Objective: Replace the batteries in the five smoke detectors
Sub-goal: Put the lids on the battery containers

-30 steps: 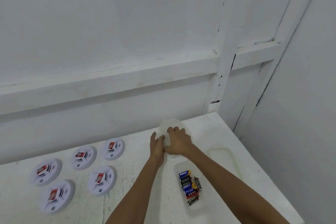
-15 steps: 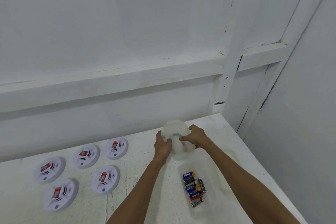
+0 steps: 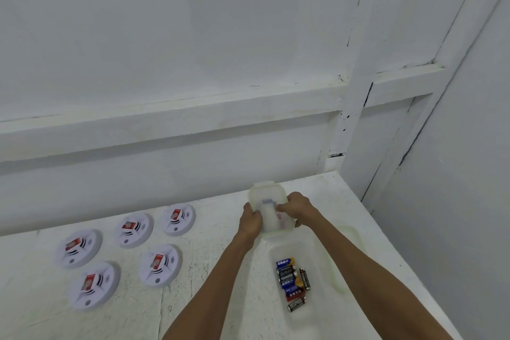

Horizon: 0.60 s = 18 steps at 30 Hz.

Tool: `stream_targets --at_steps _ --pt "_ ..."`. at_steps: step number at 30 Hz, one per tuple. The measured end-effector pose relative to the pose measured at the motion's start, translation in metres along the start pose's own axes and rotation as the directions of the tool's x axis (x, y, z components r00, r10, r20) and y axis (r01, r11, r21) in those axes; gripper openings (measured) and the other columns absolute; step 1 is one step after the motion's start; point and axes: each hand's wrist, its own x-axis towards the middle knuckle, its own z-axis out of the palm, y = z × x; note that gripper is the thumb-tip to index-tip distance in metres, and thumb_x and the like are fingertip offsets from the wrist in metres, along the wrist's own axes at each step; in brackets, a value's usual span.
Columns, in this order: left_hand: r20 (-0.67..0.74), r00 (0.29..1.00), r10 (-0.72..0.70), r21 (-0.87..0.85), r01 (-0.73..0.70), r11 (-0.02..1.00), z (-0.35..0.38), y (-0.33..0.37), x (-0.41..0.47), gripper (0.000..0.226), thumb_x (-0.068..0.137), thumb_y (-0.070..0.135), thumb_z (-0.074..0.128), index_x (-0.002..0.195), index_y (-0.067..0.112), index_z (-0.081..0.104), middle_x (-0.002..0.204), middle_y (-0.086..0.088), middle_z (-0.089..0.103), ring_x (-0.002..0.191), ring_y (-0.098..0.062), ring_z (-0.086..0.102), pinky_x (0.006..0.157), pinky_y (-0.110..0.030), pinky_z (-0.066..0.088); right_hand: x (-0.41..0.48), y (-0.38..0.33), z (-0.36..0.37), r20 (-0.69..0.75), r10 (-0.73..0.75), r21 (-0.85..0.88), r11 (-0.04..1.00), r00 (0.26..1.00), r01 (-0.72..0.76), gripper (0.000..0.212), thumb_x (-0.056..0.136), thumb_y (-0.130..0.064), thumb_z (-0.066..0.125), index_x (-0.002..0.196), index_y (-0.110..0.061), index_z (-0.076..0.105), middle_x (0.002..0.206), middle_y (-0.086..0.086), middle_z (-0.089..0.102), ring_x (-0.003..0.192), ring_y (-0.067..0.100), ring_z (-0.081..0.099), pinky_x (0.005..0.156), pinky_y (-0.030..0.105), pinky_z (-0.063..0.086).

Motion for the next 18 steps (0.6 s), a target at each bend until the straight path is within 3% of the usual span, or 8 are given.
stream_targets --at_steps 2,5,9,11,13,15,18 --pt "0.046 0.999 -0.012 -0.007 0.012 1.0 0.0 -0.001 0.006 0.046 0.105 0.005 0.033 0.151 0.01 0.036 0.146 -0.016 0.052 0.125 -0.029 0.056 0.103 -0.045 0.053 0.002 -0.001 -0.001 0.0 0.002 0.001 1.0 1.0 -0.002 0.048 0.086 -0.031 0.076 0.119 -0.003 0.058 0.121 0.018 0.061 0.109 0.037 0.062 0.075 0.049 0.06" --pt "0.078 0.997 -0.01 -0.026 0.012 1.0 -0.001 0.005 0.002 0.047 0.106 0.001 0.032 0.152 0.01 0.031 0.144 -0.01 0.05 0.125 -0.028 0.054 0.095 -0.038 0.054 0.007 -0.003 -0.001 -0.007 0.007 -0.008 1.0 1.0 -0.008 0.049 0.083 -0.031 0.078 0.119 -0.004 0.059 0.119 0.017 0.062 0.106 0.035 0.062 0.074 0.048 0.061" --pt "0.085 0.996 0.031 -0.09 -0.023 0.996 0.002 0.008 -0.001 0.037 0.107 -0.005 0.03 0.134 0.015 0.045 0.123 -0.005 0.062 0.106 -0.018 0.062 0.078 -0.023 0.055 0.01 -0.007 -0.006 -0.004 0.03 0.006 1.0 1.0 -0.03 0.047 0.081 -0.03 0.079 0.116 -0.004 0.062 0.114 0.016 0.064 0.103 0.034 0.064 0.072 0.045 0.061" --pt "0.096 0.995 0.04 -0.109 -0.03 0.994 0.001 0.006 0.004 0.041 0.105 -0.006 0.03 0.128 0.017 0.055 0.126 -0.013 0.067 0.109 -0.023 0.066 0.087 -0.031 0.059 0.014 -0.008 -0.008 0.019 0.051 0.02 0.998 0.999 -0.051 0.045 0.081 -0.028 0.08 0.114 -0.003 0.063 0.11 0.016 0.065 0.1 0.034 0.065 0.071 0.043 0.061" --pt "0.096 0.995 0.03 -0.117 -0.019 0.993 0.003 0.002 0.009 0.044 0.103 -0.005 0.03 0.133 0.015 0.056 0.131 -0.016 0.066 0.115 -0.028 0.065 0.093 -0.037 0.059 0.019 -0.008 -0.009 0.054 0.061 0.053 0.997 0.997 -0.064 0.043 0.081 -0.024 0.08 0.113 -0.001 0.064 0.111 0.017 0.066 0.1 0.034 0.066 0.08 0.045 0.061" --pt "0.085 0.996 0.02 -0.127 -0.009 0.992 0.006 -0.003 0.014 0.041 0.105 -0.001 0.033 0.14 0.011 0.052 0.132 -0.015 0.064 0.116 -0.028 0.064 0.092 -0.037 0.06 0.021 -0.007 -0.011 0.081 0.072 0.121 0.989 0.994 -0.082 0.038 0.084 -0.017 0.078 0.113 0.002 0.064 0.111 0.019 0.067 0.098 0.035 0.066 0.084 0.045 0.059" --pt "0.116 0.993 -0.014 -0.142 0.031 0.989 0.007 -0.006 0.015 0.045 0.108 0.006 0.038 0.152 0.012 0.036 0.145 -0.015 0.054 0.127 -0.03 0.058 0.104 -0.046 0.054 0.019 -0.003 -0.018 0.109 0.061 0.201 0.976 0.992 -0.082 0.031 0.092 -0.008 0.068 0.118 0.007 0.062 0.113 0.023 0.067 0.099 0.037 0.067 0.088 0.045 0.058"
